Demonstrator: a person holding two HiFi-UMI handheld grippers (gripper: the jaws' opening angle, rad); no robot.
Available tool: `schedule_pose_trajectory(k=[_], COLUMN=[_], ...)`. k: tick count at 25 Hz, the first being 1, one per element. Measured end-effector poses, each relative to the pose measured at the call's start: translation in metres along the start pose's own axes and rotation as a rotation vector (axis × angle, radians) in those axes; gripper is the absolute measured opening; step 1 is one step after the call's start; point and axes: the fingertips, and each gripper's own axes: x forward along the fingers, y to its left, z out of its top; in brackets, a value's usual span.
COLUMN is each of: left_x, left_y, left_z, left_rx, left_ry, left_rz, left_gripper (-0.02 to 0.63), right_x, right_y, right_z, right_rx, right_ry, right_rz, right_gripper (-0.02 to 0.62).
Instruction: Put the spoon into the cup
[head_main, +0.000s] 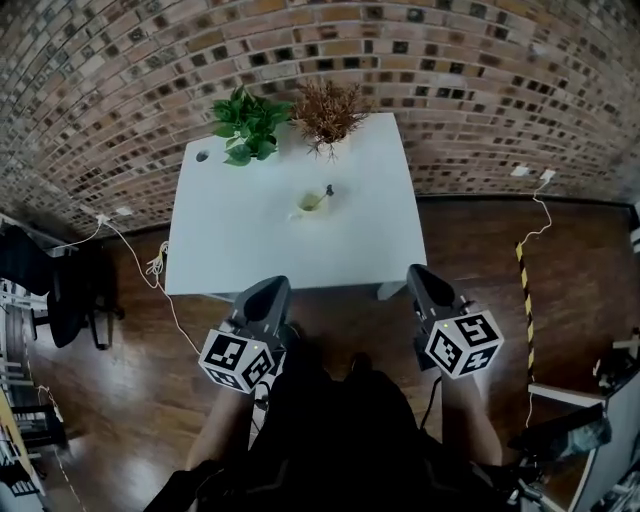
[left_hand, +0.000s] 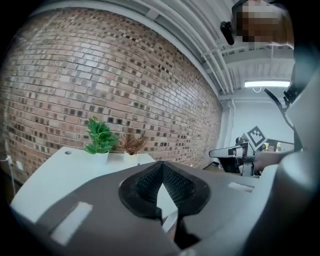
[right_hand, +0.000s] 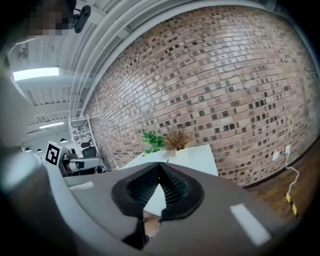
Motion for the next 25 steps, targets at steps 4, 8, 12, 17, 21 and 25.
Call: schedule_pose_trajectory(k=[4, 8, 12, 17, 21, 25], left_x=[-0.023, -0.047, -0.074, -0.111, -0.136, -0.144], left_y=[-0.009, -0.010, -0.005, 0.020, 0.026, 0.029], left_z=[0.016, 0.019, 0.019, 0.011, 0.002, 0.000], left_rx=[0.004, 0.009, 0.035, 0.012, -0.011, -0.004], left_ry=[-0.040, -0.033, -0.041, -0.059, -0.078, -0.068], left_rz=[0.029, 0.028, -0.001, 0.002, -0.023, -0.063], left_gripper=[-0.006, -0.006, -0.006, -0.006, -0.006, -0.006], right_x=[-0.009, -0.017, -0.020, -0.031, -0.050, -0.063], right_y=[0.013, 0.027, 0.052, 0.094, 0.115, 0.133], right_z=[0.010, 0.014, 0.005, -0.001, -0.007, -0.013], right_rx=[-0.041, -0.032, -0.052, -0.063, -0.047, -0.044], right_ry=[-0.025, -0.053, -0.048, -0.042, -0.047, -0.052], right_rz=[0.015, -0.001, -0.036, -0.078, -0.134, -0.175], right_gripper=[0.006, 0.006, 0.006, 0.006, 0.006, 0.006])
